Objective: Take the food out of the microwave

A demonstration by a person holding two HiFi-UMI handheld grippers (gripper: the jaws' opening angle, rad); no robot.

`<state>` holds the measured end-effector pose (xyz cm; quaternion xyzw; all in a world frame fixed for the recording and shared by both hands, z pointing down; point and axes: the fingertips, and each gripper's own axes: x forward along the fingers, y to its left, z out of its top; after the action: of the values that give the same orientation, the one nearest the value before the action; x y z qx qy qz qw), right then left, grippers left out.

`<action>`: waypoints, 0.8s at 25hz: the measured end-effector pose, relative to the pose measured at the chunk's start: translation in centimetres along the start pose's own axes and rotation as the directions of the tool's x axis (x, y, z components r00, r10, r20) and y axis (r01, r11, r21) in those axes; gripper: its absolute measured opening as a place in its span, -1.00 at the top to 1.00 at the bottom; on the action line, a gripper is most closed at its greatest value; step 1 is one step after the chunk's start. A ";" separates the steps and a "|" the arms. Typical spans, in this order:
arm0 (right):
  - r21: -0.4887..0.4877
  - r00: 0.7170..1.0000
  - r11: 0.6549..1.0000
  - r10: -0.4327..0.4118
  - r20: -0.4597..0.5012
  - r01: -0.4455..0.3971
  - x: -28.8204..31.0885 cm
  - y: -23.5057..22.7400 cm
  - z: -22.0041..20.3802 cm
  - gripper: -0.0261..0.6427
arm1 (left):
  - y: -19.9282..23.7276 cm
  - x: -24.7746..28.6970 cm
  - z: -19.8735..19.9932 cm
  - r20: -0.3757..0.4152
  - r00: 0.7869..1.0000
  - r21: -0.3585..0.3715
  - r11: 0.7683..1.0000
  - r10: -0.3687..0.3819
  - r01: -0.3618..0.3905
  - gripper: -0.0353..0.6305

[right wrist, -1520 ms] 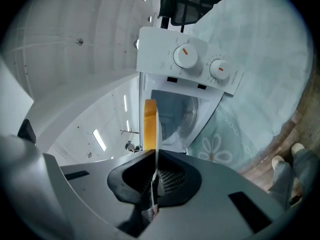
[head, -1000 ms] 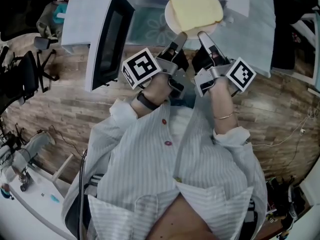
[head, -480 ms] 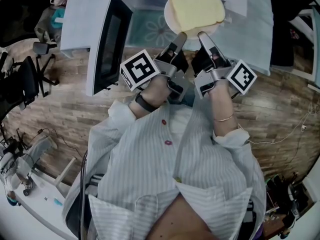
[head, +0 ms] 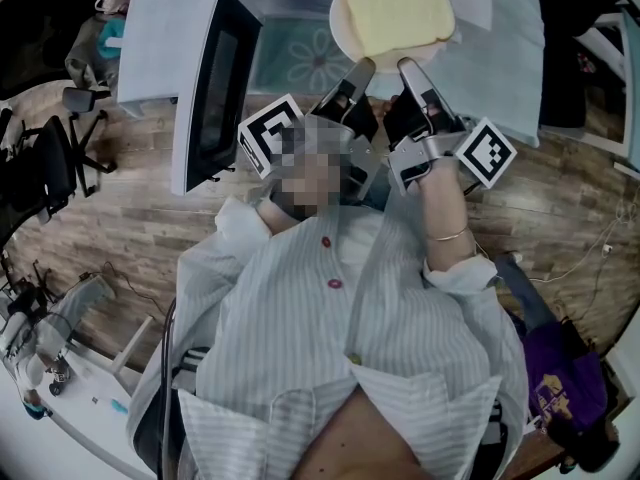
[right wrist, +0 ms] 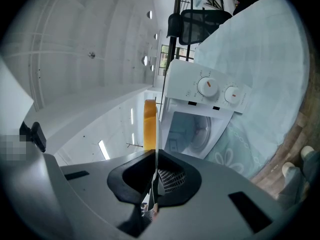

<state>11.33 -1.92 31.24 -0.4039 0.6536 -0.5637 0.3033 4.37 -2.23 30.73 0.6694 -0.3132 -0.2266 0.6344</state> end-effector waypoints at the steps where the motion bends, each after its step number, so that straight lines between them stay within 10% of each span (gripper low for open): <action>1: 0.000 1.000 1.000 0.002 0.001 -0.002 0.0 0.0 0.0 0.80 | 0.0 0.0 0.0 0.000 1.000 -0.002 1.000 0.001 -0.001 0.84; 20: -0.017 1.000 1.000 0.005 -0.012 -0.005 0.2 0.0 0.4 0.80 | 0.0 0.4 0.0 0.003 1.000 -0.007 1.000 0.003 -0.003 0.84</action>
<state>11.53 -2.31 31.14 -0.4016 0.6609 -0.5598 0.2974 4.61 -2.53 30.77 0.6664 -0.3143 -0.2276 0.6367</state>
